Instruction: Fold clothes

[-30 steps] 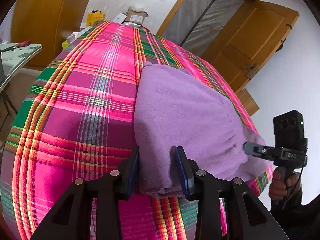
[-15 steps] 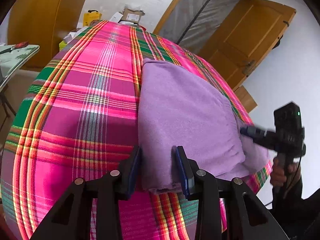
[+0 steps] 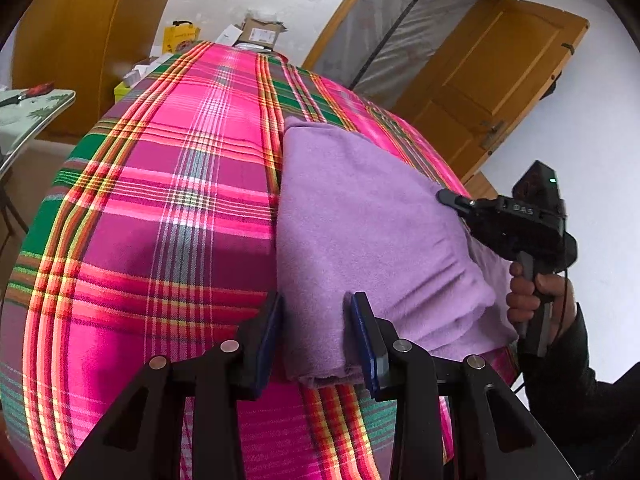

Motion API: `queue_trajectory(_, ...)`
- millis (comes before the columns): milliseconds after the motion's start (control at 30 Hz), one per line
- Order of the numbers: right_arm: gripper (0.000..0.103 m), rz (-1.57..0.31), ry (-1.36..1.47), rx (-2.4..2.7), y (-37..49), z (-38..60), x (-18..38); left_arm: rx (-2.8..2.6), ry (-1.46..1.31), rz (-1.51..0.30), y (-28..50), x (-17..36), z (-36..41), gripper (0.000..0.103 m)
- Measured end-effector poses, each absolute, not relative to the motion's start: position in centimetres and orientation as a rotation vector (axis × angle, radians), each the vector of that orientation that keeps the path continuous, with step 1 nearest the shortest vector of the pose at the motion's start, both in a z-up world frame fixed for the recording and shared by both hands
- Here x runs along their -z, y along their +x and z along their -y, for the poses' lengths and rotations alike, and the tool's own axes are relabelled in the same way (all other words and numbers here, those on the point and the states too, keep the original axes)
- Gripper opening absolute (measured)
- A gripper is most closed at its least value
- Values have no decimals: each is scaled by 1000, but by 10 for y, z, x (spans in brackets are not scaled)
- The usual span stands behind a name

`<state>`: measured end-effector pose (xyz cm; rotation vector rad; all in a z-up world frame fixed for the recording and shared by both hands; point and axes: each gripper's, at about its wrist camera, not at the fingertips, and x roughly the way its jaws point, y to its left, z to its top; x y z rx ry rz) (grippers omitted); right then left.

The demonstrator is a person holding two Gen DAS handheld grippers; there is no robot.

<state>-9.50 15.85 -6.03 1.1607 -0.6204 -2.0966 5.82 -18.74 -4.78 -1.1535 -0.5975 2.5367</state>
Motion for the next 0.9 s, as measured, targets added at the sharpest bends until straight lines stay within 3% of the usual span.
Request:
queue_trajectory(67, 14, 630, 1237, 2082, -100, -161, 71, -2533, -1157, 592, 58, 47, 187, 37)
queue_trajectory(233, 20, 617, 1176, 2177, -80, -172, 54, -2553, -1155, 545, 61, 40, 190, 37)
queue_trajectory(467, 20, 283, 954, 2099, -31, -141, 21, -2591, -1092, 542, 57, 27, 191, 37)
queue_trajectory(567, 19, 166, 997, 2015, -15, -126, 35, -2564, -1124, 503, 53, 34, 177, 37)
queue_trajectory(667, 6, 74, 1023, 2021, -1, -130, 54, -2566, -1141, 427, 56, 39, 167, 37)
queue_trajectory(900, 5, 80, 1029, 2040, -5, -146, 44, -2577, -1119, 389, 57, 28, 171, 37)
